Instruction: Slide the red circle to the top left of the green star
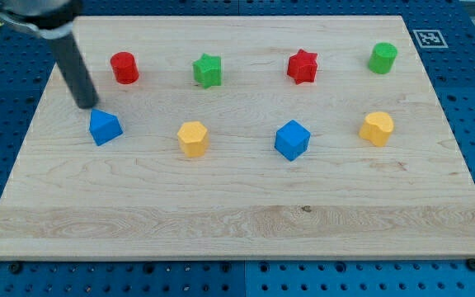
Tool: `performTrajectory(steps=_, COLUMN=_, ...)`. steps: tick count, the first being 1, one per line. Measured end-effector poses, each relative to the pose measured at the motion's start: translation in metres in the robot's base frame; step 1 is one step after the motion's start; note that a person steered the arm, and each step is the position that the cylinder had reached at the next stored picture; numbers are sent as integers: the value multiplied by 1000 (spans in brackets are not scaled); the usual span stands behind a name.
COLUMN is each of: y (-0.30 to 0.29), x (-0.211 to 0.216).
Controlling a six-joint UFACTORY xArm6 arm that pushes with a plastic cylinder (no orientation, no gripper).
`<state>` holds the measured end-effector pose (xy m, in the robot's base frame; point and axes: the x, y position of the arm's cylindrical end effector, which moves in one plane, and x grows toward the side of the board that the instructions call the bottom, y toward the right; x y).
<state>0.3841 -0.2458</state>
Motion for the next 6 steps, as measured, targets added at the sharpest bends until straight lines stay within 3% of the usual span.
performTrajectory(steps=1, y=-36, x=-45)
performTrajectory(steps=2, y=-27, x=-79)
performTrajectory(steps=3, y=21, x=-96)
performTrajectory(steps=4, y=51, x=-96)
performTrajectory(steps=6, y=0, x=-76)
